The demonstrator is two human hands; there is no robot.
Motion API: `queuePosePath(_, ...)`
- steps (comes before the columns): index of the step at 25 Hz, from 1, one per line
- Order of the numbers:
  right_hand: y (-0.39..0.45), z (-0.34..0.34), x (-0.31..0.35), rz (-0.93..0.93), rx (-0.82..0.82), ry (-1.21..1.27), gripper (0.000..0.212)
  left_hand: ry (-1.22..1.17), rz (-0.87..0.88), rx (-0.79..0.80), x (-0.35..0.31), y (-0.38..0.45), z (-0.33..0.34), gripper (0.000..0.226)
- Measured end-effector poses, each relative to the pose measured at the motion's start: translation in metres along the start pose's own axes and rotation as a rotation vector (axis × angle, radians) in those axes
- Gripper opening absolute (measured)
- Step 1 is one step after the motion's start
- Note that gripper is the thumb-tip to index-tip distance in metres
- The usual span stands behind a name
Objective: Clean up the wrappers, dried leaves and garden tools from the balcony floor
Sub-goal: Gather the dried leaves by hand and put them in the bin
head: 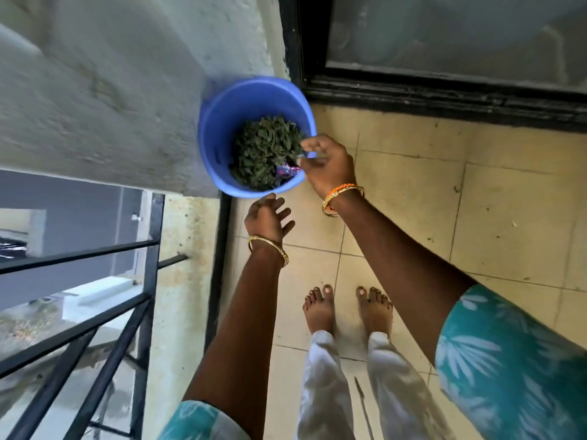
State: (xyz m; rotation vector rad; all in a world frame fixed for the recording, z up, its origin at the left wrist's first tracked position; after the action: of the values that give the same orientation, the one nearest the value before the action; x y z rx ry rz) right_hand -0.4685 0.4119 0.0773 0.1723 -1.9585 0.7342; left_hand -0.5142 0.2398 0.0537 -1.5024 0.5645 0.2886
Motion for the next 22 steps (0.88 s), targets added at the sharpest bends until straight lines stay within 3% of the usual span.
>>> queuePosePath(6, -0.02, -0.031, -0.01, 0.062, -0.098, -0.008, 0.018, 0.127, 0.075, -0.033, -0.014, -0.014, -0.018, 0.021)
queuePosePath(10, -0.057, -0.069, 0.011, -0.092, -0.236, -0.186, 0.014, 0.545, 0.402, -0.02, -0.031, -0.051, -0.016, 0.019)
queuePosePath(13, -0.107, -0.106, 0.022, -0.205, -0.346, -0.426, 0.012, 0.918, 0.684, 0.13, -0.032, -0.102, 0.007, 0.028)
queuePosePath(16, -0.163, -0.157, 0.034, -0.24, -0.445, -0.56, 0.02, 1.178, 0.827, 0.285, -0.023, -0.166, 0.035, 0.054)
queuePosePath(18, -0.196, -0.204, 0.038, -0.16, -0.531, -0.572, 0.024, 1.261, 0.87, 0.354, -0.015, -0.209, 0.049, 0.064)
queuePosePath(22, -0.267, -0.299, 0.055, -0.01, -0.711, -0.608, 0.032, 1.411, 0.967, 0.549, 0.009, -0.305, 0.082, 0.041)
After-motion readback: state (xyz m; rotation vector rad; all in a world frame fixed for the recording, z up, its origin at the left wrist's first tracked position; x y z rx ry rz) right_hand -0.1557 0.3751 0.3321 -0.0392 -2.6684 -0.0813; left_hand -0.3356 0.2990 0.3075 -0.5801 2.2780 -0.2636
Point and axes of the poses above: each hand's wrist, its own y-axis towards the middle knuckle, its own z-axis out of the palm, x = y × z, the point moved 9 cm from there along y, towards the middle knuckle, and after that the axes turned 7 degrees about -y, right-handed, at the moved point
